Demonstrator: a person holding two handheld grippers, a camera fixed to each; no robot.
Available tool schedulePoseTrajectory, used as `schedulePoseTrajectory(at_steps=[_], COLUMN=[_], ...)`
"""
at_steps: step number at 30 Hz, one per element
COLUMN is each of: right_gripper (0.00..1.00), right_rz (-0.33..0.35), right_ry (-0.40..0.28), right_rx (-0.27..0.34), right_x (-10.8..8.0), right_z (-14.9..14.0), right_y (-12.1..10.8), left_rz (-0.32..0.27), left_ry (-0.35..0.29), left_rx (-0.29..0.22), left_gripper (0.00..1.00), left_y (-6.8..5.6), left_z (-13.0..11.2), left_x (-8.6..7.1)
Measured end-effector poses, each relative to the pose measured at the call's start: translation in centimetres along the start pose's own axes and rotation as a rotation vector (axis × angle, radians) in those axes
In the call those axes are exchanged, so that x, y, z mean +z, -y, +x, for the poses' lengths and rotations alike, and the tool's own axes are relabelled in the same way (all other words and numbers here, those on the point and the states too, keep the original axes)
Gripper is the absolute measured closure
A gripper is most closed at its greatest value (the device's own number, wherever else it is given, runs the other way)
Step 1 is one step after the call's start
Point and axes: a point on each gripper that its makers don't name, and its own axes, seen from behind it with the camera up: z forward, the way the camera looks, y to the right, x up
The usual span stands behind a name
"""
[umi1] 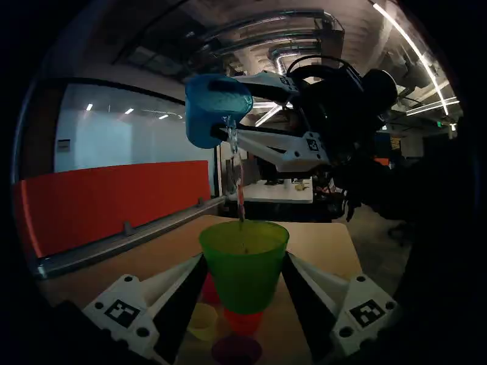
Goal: Pour water
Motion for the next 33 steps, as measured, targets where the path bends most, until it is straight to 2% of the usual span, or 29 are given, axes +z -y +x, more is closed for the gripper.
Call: schedulePoseTrajectory(at_steps=[33], right_gripper=[0.11], right_rz=[-0.010], right_ry=[0.008], right_rx=[-0.148], right_x=[0.22], right_z=[0.48], right_y=[-0.85], left_rz=[-0.009], left_ry=[-0.002], left_rx=[0.004], left_gripper=[0.18], left_y=[-0.14], left_z=[0.11], left_x=[0.06])
